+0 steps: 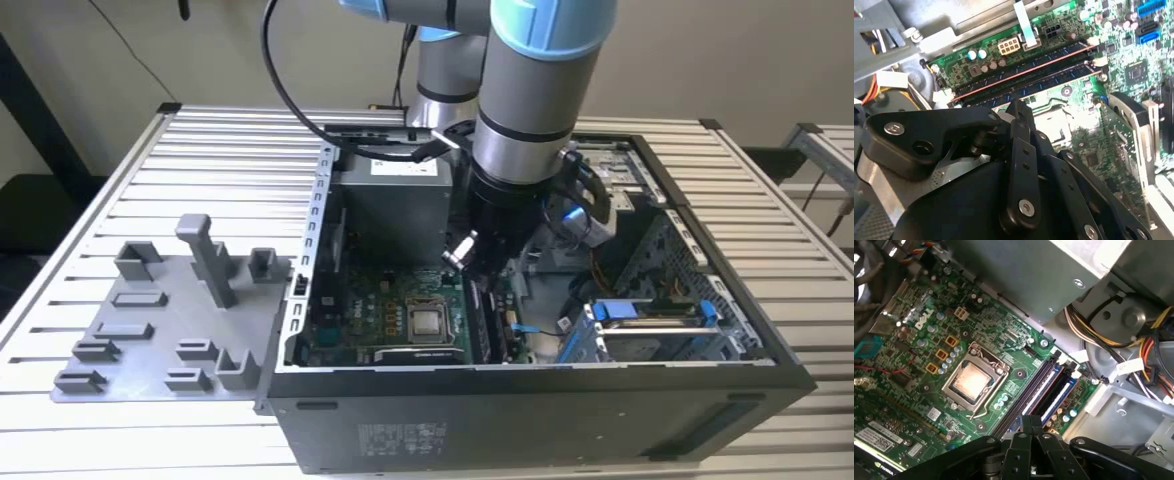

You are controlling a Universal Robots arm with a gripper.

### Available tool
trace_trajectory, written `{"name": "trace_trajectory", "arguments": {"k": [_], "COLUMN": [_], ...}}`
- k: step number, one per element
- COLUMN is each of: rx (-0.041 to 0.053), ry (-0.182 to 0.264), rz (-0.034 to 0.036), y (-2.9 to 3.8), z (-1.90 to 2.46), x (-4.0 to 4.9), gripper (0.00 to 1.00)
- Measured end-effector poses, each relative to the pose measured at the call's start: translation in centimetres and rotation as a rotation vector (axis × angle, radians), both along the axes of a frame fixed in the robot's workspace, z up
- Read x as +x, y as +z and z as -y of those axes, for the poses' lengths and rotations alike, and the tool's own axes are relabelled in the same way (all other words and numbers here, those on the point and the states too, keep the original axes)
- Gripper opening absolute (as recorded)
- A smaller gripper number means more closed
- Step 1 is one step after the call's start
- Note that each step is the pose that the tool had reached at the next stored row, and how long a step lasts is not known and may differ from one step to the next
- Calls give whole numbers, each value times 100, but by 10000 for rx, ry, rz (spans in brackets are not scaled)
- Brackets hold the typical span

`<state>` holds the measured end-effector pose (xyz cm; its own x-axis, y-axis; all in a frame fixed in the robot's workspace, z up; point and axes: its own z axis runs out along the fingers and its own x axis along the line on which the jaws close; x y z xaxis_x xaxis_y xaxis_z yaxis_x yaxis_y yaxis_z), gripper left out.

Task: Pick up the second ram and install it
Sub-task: 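Press down the second ram until it locks into place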

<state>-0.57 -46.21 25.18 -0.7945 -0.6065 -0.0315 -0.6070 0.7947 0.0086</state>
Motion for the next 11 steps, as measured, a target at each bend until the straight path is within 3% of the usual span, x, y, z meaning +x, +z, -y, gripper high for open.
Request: {"name": "trace_trajectory", "arguments": {"k": [11], "rx": [1], "ry": [1979], "rz": [76], "y": [0], "z": [0], "x": [0], "gripper": [11]}}
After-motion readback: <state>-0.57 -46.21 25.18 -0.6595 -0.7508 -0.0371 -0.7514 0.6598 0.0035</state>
